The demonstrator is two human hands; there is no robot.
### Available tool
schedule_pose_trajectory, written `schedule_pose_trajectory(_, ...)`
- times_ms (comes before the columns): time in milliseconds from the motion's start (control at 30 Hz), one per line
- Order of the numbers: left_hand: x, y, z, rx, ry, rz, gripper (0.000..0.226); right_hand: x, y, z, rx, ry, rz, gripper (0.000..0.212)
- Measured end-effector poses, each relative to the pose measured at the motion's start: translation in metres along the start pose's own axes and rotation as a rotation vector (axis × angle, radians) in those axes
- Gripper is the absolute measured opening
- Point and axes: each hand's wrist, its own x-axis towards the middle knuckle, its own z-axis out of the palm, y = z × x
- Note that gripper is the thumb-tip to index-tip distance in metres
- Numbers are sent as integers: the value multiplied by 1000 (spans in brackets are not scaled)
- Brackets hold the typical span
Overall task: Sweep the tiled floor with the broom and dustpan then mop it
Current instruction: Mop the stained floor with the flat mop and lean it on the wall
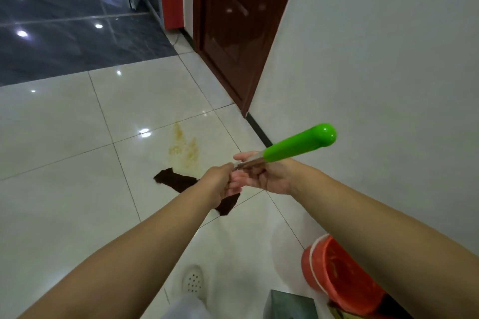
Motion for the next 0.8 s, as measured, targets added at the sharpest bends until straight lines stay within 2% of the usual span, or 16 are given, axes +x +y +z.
schedule_pose_trajectory(100,-17,-22,6,22,-53,20,29,-26,16,0,291,25,18,18)
schedule_pose_trajectory(167,-31,-39,15,-14,-58,24,26,-45,30,2,370,40,13,11)
schedule_pose_trajectory(300,-65,-80,31,-191,-92,25,20,-89,73,-6,343,25,91,23)
schedule_pose_trajectory(367,-81,-109,37,-249,-116,-14,20,-113,101,-15,410,57,139,20)
schedule_pose_trajectory(633,-139,-218,62,-355,-159,-106,27,-186,200,-63,322,84,223,24)
schedule_pose_trajectory(800,-153,-261,62,-418,-89,-95,19,-208,246,-75,302,62,247,19)
